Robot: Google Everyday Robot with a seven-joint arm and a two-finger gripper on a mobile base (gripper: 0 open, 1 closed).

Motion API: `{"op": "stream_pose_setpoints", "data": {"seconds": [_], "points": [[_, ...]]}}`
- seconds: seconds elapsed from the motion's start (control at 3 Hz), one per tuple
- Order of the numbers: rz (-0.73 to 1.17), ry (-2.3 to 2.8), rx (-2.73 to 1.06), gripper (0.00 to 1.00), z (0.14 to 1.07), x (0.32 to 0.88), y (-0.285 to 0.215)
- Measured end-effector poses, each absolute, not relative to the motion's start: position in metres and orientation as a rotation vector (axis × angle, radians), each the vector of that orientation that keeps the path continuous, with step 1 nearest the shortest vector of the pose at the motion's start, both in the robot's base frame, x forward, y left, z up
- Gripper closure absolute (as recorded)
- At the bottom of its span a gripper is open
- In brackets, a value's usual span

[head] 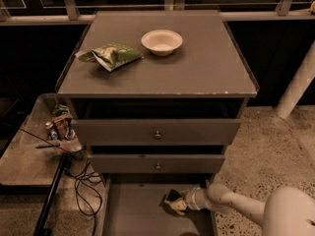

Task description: Place sponge into bottom drawer

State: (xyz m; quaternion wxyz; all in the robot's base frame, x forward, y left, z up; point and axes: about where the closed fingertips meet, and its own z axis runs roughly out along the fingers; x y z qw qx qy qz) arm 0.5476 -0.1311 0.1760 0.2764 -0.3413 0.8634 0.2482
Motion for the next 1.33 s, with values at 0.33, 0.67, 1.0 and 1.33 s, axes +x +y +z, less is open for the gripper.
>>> {"op": "stream_pose_setpoints", "data": {"seconds": [0.33,0.67,1.0,1.33], "points": [[0.629,2.34,-0.964,1.0,0.161,0.543,-0.127],[0.611,2.347,-1.001,1.0,0.152,0.539,-0.124],[0.605,2.35,-1.016,1.0,0.148,0.536,-0.123],[0.605,2.35,-1.016,0.82,0.148,0.536,-0.123]]}}
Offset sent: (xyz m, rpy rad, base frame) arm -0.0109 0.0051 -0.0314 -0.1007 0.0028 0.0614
